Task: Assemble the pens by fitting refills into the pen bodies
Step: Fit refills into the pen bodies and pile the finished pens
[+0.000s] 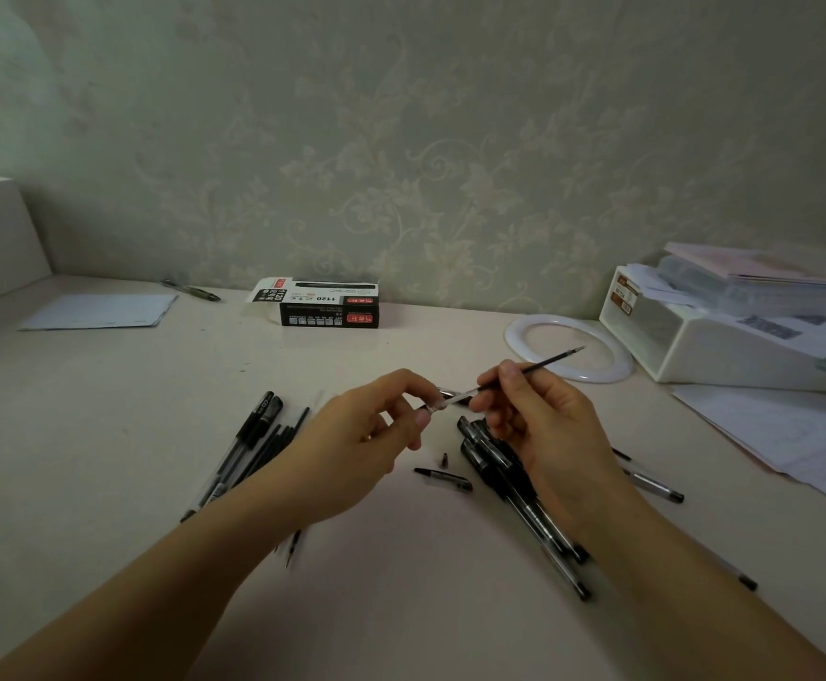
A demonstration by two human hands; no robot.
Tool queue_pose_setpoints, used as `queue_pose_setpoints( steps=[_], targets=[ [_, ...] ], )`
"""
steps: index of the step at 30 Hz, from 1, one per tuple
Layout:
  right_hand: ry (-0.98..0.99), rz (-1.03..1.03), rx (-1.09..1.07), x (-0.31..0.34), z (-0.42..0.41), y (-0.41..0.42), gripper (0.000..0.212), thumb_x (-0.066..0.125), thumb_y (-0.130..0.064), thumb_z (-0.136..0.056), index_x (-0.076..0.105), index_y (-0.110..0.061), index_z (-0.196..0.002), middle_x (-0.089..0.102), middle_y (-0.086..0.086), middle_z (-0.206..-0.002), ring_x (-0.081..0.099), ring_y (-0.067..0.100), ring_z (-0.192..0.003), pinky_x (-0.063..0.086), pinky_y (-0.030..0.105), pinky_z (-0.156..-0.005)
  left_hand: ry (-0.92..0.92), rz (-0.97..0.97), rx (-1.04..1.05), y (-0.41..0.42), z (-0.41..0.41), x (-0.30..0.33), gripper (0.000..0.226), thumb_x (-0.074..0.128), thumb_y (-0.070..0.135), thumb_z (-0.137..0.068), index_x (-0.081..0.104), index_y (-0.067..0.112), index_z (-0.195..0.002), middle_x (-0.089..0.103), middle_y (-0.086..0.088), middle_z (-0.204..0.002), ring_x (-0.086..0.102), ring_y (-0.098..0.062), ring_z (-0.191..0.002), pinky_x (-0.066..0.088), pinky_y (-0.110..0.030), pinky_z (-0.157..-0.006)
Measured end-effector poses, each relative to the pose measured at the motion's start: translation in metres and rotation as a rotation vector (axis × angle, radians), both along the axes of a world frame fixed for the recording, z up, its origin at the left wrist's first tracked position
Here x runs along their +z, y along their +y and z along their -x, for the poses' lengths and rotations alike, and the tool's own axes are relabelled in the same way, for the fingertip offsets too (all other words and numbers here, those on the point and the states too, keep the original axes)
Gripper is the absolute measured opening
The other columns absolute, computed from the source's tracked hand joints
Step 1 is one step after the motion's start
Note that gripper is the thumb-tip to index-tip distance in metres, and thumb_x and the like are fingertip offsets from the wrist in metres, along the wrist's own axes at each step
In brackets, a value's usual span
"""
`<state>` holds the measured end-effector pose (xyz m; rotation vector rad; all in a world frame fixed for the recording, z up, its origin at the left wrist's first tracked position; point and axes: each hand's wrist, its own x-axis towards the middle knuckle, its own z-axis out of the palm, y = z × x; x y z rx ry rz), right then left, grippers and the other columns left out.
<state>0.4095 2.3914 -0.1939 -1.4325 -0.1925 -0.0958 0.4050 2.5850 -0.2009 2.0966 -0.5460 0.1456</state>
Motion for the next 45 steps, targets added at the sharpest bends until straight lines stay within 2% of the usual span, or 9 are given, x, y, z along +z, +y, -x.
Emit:
queue_pose_setpoints(
  steps=[15,21,24,27,30,36,41,43,45],
  targets=[
    [-0.012,0.032,0.048,-0.002,-0.002,-0.001,0.029,0.052,-0.031,-0.098,0.074,-0.02,-0.082,0.073,0.004,-0.078,0.058,0.009,-0.067,0.051,0.02,-0.065,0.017,-0.021,-0.027,-0.001,0.0,0.0,0.017,0.047,0.033,-0.098,0.056,0.046,-0.101,0.063,0.012,-0.079,0.053,-0.003,-0.056,0.043,-0.014,-0.053],
    [-0.189,0.447,0.024,-0.005,0.003,0.005,0.018,0.056,-0.042,-0.094,0.072,-0.034,-0.095,0.071,-0.008,-0.082,0.062,0.01,-0.07,0.052,0.021,-0.066,0.004,0.002,-0.035,-0.001,0.001,-0.002,0.012,0.048,0.034,-0.097,0.054,0.044,-0.1,0.065,0.012,-0.081,0.055,-0.002,-0.057,0.045,-0.016,-0.054],
    [-0.214,0.637,0.012,-0.008,0.001,0.004,0.031,0.056,-0.059,-0.085,0.07,-0.039,-0.103,0.069,-0.016,-0.091,0.062,0.005,-0.081,0.052,0.017,-0.071,-0.011,0.045,-0.014,0.0,-0.001,-0.003,0.012,0.049,0.033,-0.098,0.053,0.041,-0.104,0.065,0.011,-0.081,0.056,-0.004,-0.058,0.047,-0.02,-0.056],
    [-0.307,0.794,-0.035,-0.013,-0.001,0.001,0.022,0.061,-0.047,-0.089,0.073,-0.033,-0.099,0.067,-0.014,-0.089,0.058,0.004,-0.081,0.047,0.016,-0.07,-0.029,0.083,0.015,0.001,-0.002,-0.002,0.014,0.049,0.031,-0.097,0.052,0.043,-0.105,0.064,0.012,-0.08,0.056,-0.005,-0.059,0.046,-0.019,-0.057],
    [-0.453,1.021,-0.067,-0.016,-0.004,-0.002,0.015,0.063,-0.032,-0.093,0.074,-0.029,-0.101,0.063,-0.015,-0.089,0.049,0.003,-0.079,0.041,0.022,-0.073,-0.043,0.085,0.047,0.001,-0.003,-0.002,0.016,0.048,0.031,-0.097,0.051,0.043,-0.106,0.063,0.012,-0.081,0.056,-0.005,-0.059,0.046,-0.019,-0.058],
    [-0.514,1.326,-0.014,-0.018,-0.006,0.001,0.024,0.056,-0.039,-0.096,0.069,-0.037,-0.116,0.063,-0.015,-0.109,0.046,0.011,-0.099,0.029,0.029,-0.077,-0.059,0.279,0.031,0.001,-0.001,0.005,0.024,0.048,0.02,-0.098,0.052,0.032,-0.119,0.063,0.004,-0.078,0.053,-0.009,-0.057,0.044,-0.016,-0.055],
    [-0.527,1.3,-0.046,-0.018,-0.006,0.001,0.018,0.059,-0.031,-0.096,0.073,-0.032,-0.106,0.068,-0.013,-0.102,0.05,0.013,-0.096,0.034,0.03,-0.079,-0.031,0.426,-0.009,0.001,0.0,0.009,0.025,0.046,0.013,-0.099,0.053,0.026,-0.12,0.061,0.002,-0.076,0.05,-0.011,-0.057,0.041,-0.018,-0.052],
    [-0.504,1.113,-0.105,-0.017,-0.005,0.001,0.012,0.066,-0.026,-0.092,0.076,-0.028,-0.098,0.071,-0.012,-0.091,0.056,0.011,-0.087,0.042,0.029,-0.078,-0.05,0.374,0.021,0.001,0.0,0.009,0.024,0.047,0.014,-0.099,0.054,0.028,-0.118,0.061,0.004,-0.076,0.05,-0.01,-0.056,0.041,-0.016,-0.052],
    [-0.408,0.826,-0.139,-0.014,-0.005,0.0,0.009,0.07,-0.021,-0.089,0.077,-0.026,-0.091,0.073,-0.013,-0.081,0.062,0.006,-0.079,0.048,0.019,-0.074,-0.102,0.233,0.078,0.002,0.0,0.007,0.024,0.048,0.018,-0.098,0.055,0.034,-0.115,0.061,0.008,-0.077,0.05,-0.009,-0.054,0.043,-0.018,-0.053]
  ],
)
